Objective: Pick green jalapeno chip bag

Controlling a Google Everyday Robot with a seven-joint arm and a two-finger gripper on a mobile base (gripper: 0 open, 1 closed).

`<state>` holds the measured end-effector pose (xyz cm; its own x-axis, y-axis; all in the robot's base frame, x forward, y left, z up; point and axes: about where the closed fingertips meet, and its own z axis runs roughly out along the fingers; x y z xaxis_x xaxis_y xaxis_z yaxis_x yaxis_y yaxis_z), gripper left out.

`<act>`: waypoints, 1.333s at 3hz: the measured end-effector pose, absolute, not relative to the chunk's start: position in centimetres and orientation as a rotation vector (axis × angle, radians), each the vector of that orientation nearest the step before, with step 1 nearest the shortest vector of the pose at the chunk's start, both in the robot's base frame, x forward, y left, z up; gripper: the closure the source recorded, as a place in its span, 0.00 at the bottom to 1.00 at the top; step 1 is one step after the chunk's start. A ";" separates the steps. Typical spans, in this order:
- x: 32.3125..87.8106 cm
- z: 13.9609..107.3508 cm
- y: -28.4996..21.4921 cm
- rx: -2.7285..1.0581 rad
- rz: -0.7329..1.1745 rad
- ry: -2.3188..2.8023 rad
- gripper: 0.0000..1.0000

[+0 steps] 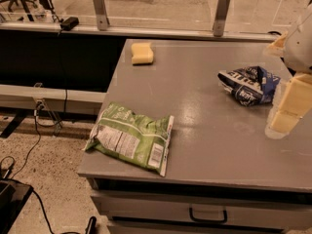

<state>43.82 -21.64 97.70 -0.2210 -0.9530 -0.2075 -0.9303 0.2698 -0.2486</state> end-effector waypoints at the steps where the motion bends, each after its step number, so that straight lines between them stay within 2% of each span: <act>1: 43.8 97.7 -21.6 -1.723 -0.101 2.229 0.00; 2: 44.1 97.3 -19.0 -1.824 -0.057 2.146 0.00; 4: 44.9 94.4 -8.1 -2.093 0.116 1.916 0.00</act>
Offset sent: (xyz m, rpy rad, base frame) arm 0.0045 0.0654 -0.0147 0.0302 0.0504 0.2435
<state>44.86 -8.13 94.40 0.1070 -0.9599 -0.2593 -0.9841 -0.0650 -0.1656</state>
